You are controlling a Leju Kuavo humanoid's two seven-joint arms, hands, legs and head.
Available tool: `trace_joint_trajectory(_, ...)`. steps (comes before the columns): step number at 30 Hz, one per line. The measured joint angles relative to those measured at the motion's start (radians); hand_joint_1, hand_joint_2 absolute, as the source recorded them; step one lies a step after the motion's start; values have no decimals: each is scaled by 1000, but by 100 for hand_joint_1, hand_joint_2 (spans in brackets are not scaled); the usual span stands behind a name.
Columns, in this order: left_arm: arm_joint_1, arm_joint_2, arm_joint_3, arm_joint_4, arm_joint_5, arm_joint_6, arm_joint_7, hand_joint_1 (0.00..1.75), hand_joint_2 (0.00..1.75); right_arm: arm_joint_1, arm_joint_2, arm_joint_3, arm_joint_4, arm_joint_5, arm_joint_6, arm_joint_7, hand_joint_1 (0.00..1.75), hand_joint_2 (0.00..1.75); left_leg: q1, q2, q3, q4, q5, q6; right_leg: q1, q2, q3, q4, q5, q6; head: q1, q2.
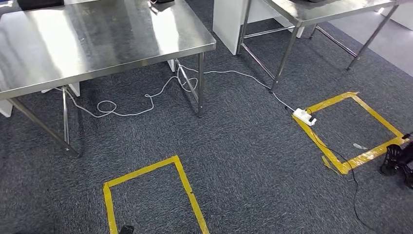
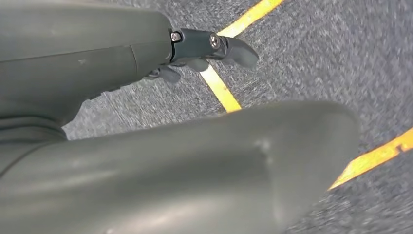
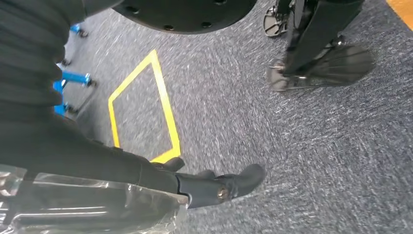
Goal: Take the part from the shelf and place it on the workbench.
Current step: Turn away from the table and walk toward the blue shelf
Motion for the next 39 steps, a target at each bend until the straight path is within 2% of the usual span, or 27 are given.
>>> trace_joint_trajectory(1, 1, 0, -1, 0, 0, 0, 0, 0, 0, 0, 0, -1, 0, 0, 0, 0, 0, 175, -1, 15, -2, 0, 1, 0, -3, -3, -20, 51, -19, 5, 0, 0)
trace_joint_trajectory(2, 2, 0, -3, 0, 0, 0, 0, 0, 0, 2, 0, -3, 0, -1, 0, 0, 0, 175, -1, 30, -4, 0, 1, -1, -7, -6, -21, 66, -23, 14, 0, 0)
trace_joint_trajectory(3, 2, -1, -4, 0, -1, 0, 0, 0, 0, 4, -1, -5, 0, -2, 0, -1, 0, 175, 0, 44, -4, 1, 2, -3, -10, -11, 2, 38, -11, 26, 1, 0)
trace_joint_trajectory(4, 2, -2, -6, 0, -3, 0, 0, 0, 0, 5, -1, -7, 0, -4, 0, -2, 0, 175, 1, 56, -3, 1, 1, -6, -15, -24, 45, -31, 11, 38, 1, 0)
trace_joint_trajectory(5, 2, -2, -7, 0, -5, -1, 0, 0, 0, 4, -1, -10, 0, -7, 0, -3, 0, 175, -1, 68, -1, 2, 1, -11, -17, -51, 94, -113, 34, 46, 2, 0)
trace_joint_trajectory(6, 2, -2, -7, 0, -7, -1, 0, 0, 0, 2, 0, -13, 0, -11, 0, -4, 0, 175, -3, 78, 1, 2, -1, -18, -15, -76, 133, -179, 55, 48, 3, 0)
trace_joint_trajectory(8, 2, -1, -7, 0, -10, -5, 7, 0, 0, 1, 2, -22, 0, -27, 5, -10, 0, 175, -10, 97, 7, 3, -5, -32, -10, -100, 160, -235, 74, 35, -1, 0)
trace_joint_trajectory(10, 1, -1, -7, 0, -11, -21, 29, 0, 0, 4, 3, -39, 0, -56, 18, -24, 0, 175, -7, 111, 13, 3, -9, -43, -10, -76, 154, -233, 79, 17, -7, 0)
trace_joint_trajectory(12, 1, 0, -7, 0, -15, -47, 63, 0, 0, 5, 5, -60, 0, -78, 33, -38, 0, 175, 2, 76, 4, 30, -36, -54, -16, -55, 157, -235, 85, 0, -9, 0)
trace_joint_trajectory(14, 5, 3, -7, 1, -21, -75, 101, 0, 0, 4, 9, -75, 0, -82, 42, -45, 0, 175, 6, 11, -42, 140, -108, -58, -16, -31, 154, -236, 91, -16, -12, 0)
trace_joint_trajectory(15, 9, 5, -7, 1, -25, -87, 117, 0, 0, 3, 12, -80, 0, -81, 46, -47, 0, 175, 5, -9, -74, 213, -145, -56, -13, -18, 151, -235, 93, -23, -12, 0)
trace_joint_trajectory(16, 13, 6, -7, 2, -27, -97, 130, 0, 0, 3, 15, -84, 0, -80, 49, -49, 0, 175, 5, -18, -102, 274, -169, -54, -9, -3, 149, -235, 94, -25, -12, 0)
trace_joint_trajectory(17, 17, 8, -7, 2, -29, -104, 138, 0, 0, 4, 17, -87, 0, -80, 51, -51, 0, 175, 5, -21, -117, 304, -172, -52, -6, 12, 149, -234, 94, -26, -11, 0)
trace_joint_trajectory(18, 19, 8, -8, 3, -31, -110, 143, 0, 0, 5, 18, -91, 0, -79, 53, -52, 0, 175, 5, -24, -113, 293, -154, -49, -5, 28, 149, -233, 95, -27, -11, 0)
trace_joint_trajectory(19, 21, 9, -8, 3, -31, -115, 147, 0, 0, 6, 20, -93, 0, -78, 55, -52, 0, 175, 5, -29, -92, 246, -120, -46, -4, 43, 150, -232, 95, -26, -12, 0)
trace_joint_trajectory(21, 22, 12, -8, 4, -34, -123, 158, 0, 0, 6, 23, -96, 0, -75, 60, -54, 0, 175, 8, -76, -32, 112, -51, -38, -1, 71, 147, -225, 94, -25, -12, 0)
trace_joint_trajectory(23, 22, 15, -8, 5, -41, -127, 175, 0, 0, 4, 27, -99, 0, -72, 64, -55, 0, 175, 7, -111, -5, 43, -29, -35, 2, 94, 135, -218, 96, -17, -11, 0)
trace_joint_trajectory(25, 23, 16, -8, 6, -48, -127, 192, 0, 0, 6, 29, -102, 0, -69, 68, -55, 0, 175, 2, -94, -4, 33, -27, -28, 1, 114, 121, -219, 102, -4, -11, 0)
trace_joint_trajectory(26, 22, 17, -8, 6, -51, -126, 199, 0, 0, 8, 29, -103, 0, -67, 68, -55, 0, 175, 1, -81, -2, 27, -22, -21, 1, 107, 115, -214, 101, 0, -10, 0)
trace_joint_trajectory(28, 22, 17, -9, 6, -56, -125, 212, 0, 0, 10, 30, -105, 0, -65, 70, -55, 0, 175, 3, -53, 0, 16, -13, -7, 5, 59, 82, -160, 75, 0, -5, 0)
trace_joint_trajectory(30, 25, 17, -9, 6, -60, -125, 224, 0, 0, 7, 30, -107, 0, -64, 73, -54, 0, 175, 1, -21, -1, 14, -12, -2, 3, 10, 19, -36, 21, -7, -1, 0)
trace_joint_trajectory(32, 28, 18, -9, 6, -61, -125, 234, 0, 0, 5, 30, -110, 0, -63, 77, -54, 0, 175, -2, 12, -2, 14, -13, -2, -2, -3, -26, 61, -11, 0, 0, 0)
trace_joint_trajectory(33, 28, 19, -9, 6, -62, -125, 238, 0, 0, 5, 30, -112, 0, -62, 80, -54, 0, 175, -2, 27, -2, 15, -13, -2, -4, -7, -19, 56, -5, 9, 0, 0)
trace_joint_trajectory(34, 28, 18, -9, 7, -63, -126, 241, 0, 0, 6, 28, -112, 0, -61, 81, -53, 0, 175, -2, 39, -1, 15, -14, -4, -7, -15, 10, 9, 14, 19, 1, 0)
trace_joint_trajectory(36, 27, 18, -9, 7, -67, -126, 247, 0, 0, 5, 27, -113, 0, -58, 83, -51, 0, 175, -4, 61, 4, 15, -18, -11, -10, -58, 96, -136, 60, 33, 3, 0)
trace_joint_trajectory(37, 27, 19, -9, 7, -69, -127, 249, 0, 0, 4, 27, -113, 0, -58, 83, -50, 0, 175, -7, 70, 7, 16, -21, -17, -7, -78, 126, -188, 74, 30, 2, 0)
trace_joint_trajectory(39, 26, 20, -10, 7, -73, -128, 252, 0, 0, 3, 28, -114, 0, -57, 84, -48, 0, 175, -12, 88, 15, 15, -27, -29, 1, -90, 137, -219, 81, 15, 0, 0)
